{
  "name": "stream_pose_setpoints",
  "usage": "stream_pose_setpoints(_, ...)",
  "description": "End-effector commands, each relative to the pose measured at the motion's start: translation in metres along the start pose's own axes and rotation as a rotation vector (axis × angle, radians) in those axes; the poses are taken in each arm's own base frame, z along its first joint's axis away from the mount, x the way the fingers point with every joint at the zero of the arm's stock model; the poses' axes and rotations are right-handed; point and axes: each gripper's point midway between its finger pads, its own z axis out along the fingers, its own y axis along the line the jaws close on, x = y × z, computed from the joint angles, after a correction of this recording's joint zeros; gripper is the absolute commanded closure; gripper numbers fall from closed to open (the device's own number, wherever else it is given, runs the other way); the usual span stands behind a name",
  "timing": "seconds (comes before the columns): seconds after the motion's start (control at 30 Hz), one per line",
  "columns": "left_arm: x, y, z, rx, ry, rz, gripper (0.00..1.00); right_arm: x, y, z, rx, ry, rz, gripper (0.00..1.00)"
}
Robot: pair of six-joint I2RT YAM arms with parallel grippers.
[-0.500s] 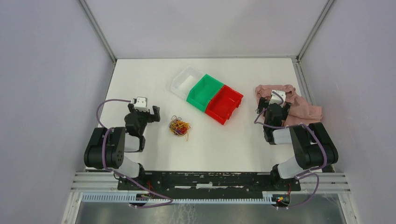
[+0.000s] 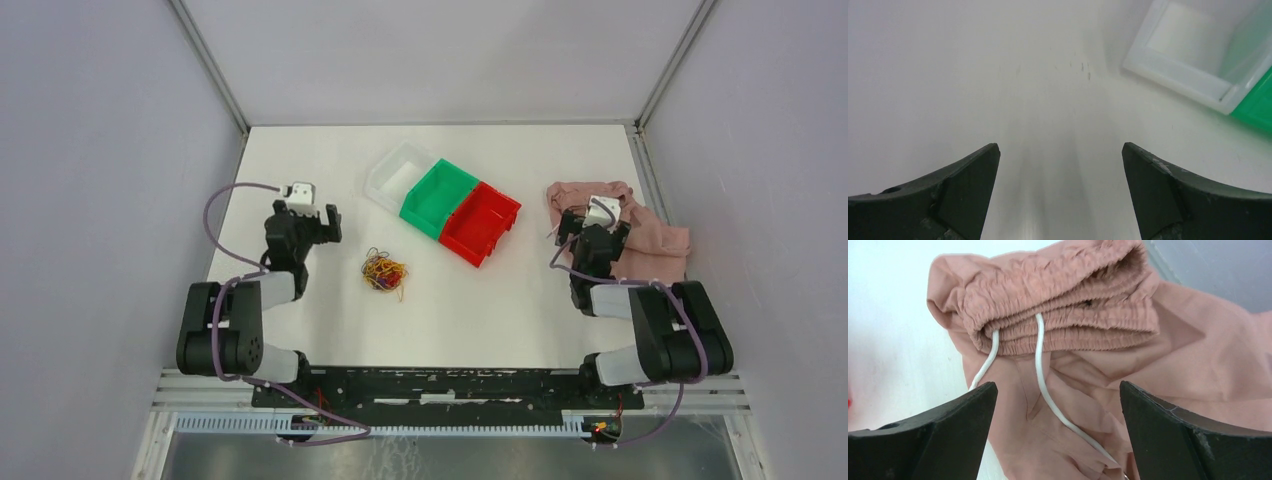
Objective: Untangle the cables
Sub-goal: Adjust the bin at the center of the board.
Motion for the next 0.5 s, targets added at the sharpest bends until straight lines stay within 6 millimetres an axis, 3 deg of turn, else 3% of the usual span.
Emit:
stream_pose_setpoints(0.0, -0.025, 0.005, 0.009, 0.014, 0.140, 0.046, 0.01, -0.039, -0.017, -0.011, 0.089, -0.024, 0.063, 0.01)
stream_pose_setpoints(0.1, -0.037, 0.004, 0.008, 0.038, 0.197, 0.070, 0.01, -0.067, -0.030, -0.021, 0.170, 0.007, 0.150, 0.01)
stream_pose_setpoints(0.23, -0.067, -0.004, 0.005, 0.093, 0.223, 0.054, 0.01, -0.107, -0.025, -0.034, 0.140, -0.008, 0.287, 0.01)
stream_pose_setpoints(0.37, -0.098, -0.022, 0.001, 0.205, 0.250, 0.027, 0.01, -0.169, -0.014, -0.051, 0.057, -0.050, 0.430, 0.01)
stream_pose_setpoints(0.47, -0.116, -0.030, 0.001, 0.250, 0.275, -0.002, 0.01, -0.177, -0.004, -0.053, 0.021, -0.006, 0.526, 0.00)
